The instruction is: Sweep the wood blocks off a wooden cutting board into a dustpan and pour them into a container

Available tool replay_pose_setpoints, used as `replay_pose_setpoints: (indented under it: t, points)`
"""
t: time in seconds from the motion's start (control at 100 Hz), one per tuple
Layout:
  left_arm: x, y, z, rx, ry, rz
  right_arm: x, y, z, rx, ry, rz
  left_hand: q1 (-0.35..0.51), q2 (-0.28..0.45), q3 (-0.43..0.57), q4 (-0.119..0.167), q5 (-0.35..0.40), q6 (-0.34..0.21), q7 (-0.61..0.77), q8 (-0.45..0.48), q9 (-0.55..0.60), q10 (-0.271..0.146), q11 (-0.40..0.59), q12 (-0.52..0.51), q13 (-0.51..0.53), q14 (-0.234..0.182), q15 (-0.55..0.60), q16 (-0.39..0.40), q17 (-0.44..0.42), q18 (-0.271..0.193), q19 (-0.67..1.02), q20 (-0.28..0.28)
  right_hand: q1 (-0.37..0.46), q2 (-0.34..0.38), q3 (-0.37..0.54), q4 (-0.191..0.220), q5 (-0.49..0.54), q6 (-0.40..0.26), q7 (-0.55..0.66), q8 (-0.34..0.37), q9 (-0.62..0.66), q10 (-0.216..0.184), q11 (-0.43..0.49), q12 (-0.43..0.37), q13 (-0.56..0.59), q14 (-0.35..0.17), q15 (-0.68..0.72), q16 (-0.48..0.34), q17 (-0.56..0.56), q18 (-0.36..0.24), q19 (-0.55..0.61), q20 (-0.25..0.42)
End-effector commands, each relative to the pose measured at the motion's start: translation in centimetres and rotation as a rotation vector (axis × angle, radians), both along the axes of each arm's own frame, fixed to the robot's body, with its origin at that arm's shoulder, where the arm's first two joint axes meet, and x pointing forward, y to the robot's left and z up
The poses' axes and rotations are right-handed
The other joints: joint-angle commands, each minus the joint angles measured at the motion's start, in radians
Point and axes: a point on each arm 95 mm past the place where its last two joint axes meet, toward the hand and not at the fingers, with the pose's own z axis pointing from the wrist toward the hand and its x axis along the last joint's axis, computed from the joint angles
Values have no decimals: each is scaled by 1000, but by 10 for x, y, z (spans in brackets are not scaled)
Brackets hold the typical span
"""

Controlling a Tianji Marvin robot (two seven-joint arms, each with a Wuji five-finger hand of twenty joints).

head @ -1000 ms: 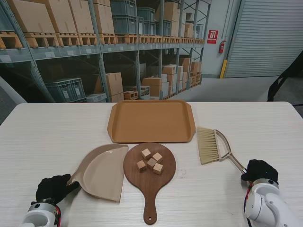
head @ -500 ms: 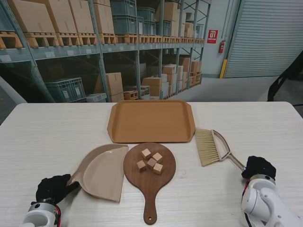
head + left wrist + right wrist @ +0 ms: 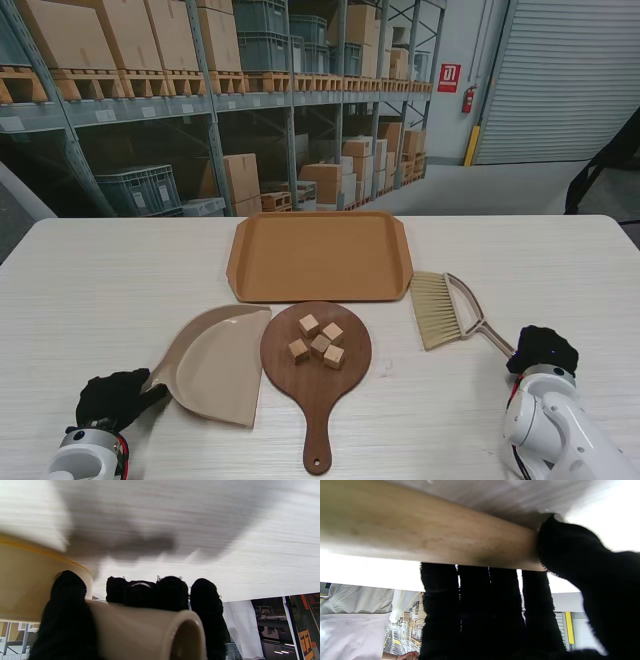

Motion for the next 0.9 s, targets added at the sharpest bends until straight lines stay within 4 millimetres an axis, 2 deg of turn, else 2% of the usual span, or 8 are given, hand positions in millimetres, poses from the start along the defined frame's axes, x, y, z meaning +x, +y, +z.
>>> replay_pose_setpoints:
  t: [0.0, 0.21, 0.28, 0.36, 0.4, 0.52, 0.71, 0.89]
  points:
    - [-3, -2, -5, -4, 32, 0, -24, -1, -37, 24, 121, -24, 129, 195, 77, 29, 71, 16, 65, 9, 79, -158, 137, 30, 78, -144, 24, -9, -6, 6, 49, 27, 212, 15, 193, 105, 134, -189, 128, 121, 61, -57, 122, 65, 96, -69, 143, 22, 75, -27, 124, 30]
    - [-3, -1, -5, -4, 32, 0, -24, 0, -38, 66, 107, -62, 129, 195, 77, 29, 71, 15, 64, 7, 79, -158, 137, 30, 78, -144, 24, -9, -7, 5, 49, 27, 268, 21, 192, 282, 155, -164, 188, 301, 41, -45, 262, 155, 57, -78, 349, 37, 55, 19, 228, -88]
    - [-3, -1, -6, -4, 31, 0, -24, 0, -37, 81, 104, -76, 129, 194, 77, 29, 72, 14, 64, 7, 79, -158, 137, 30, 78, -144, 24, -9, -7, 6, 49, 27, 294, -13, 193, 353, 218, -171, 184, 351, 56, -32, 289, 164, 44, -44, 416, 29, 26, 53, 278, -100]
    - [-3, -1, -6, -4, 31, 0, -25, -1, -37, 85, 117, -73, 128, 193, 77, 29, 75, 13, 65, 6, 82, -157, 134, 28, 78, -144, 24, -9, -4, 5, 50, 27, 317, -40, 193, 390, 270, -180, 165, 409, 69, -33, 298, 175, 35, -33, 454, 19, -5, 66, 319, -117]
    - [-3, -1, -6, -3, 32, 0, -26, -1, -37, 89, 123, -71, 128, 193, 77, 29, 76, 13, 66, 6, 82, -157, 133, 28, 80, -142, 24, -9, -4, 5, 50, 27, 332, -46, 193, 391, 300, -182, 120, 497, 76, -33, 291, 187, 30, -26, 468, 8, -20, 79, 351, -158]
    - [-3, -1, -6, -3, 33, -1, -26, -1, -37, 96, 132, -74, 127, 192, 77, 29, 77, 12, 66, 4, 84, -156, 131, 27, 81, -141, 23, -9, -4, 4, 51, 27, 392, -43, 193, 369, 350, -187, 111, 548, 89, -37, 287, 189, 32, -13, 461, 11, -33, 110, 363, -178]
    - [-3, -1, -6, -1, 31, 0, -26, 0, -37, 99, 140, -79, 127, 192, 78, 29, 77, 11, 66, 2, 84, -156, 130, 27, 81, -141, 23, -9, -4, 3, 51, 27, 449, 139, 193, 365, 400, -218, 145, 598, 111, -56, 286, 200, 55, -26, 445, 17, -21, 132, 383, -215]
    - [-4, 0, -6, 2, 32, 0, -26, 1, -37, 99, 143, -87, 126, 189, 77, 29, 81, 9, 67, 0, 89, -156, 126, 25, 84, -142, 21, -10, -1, 1, 53, 27, 527, 119, 193, 230, 429, -230, 180, 629, 110, -61, 277, 207, 54, -21, 433, 22, -25, 155, 400, -249]
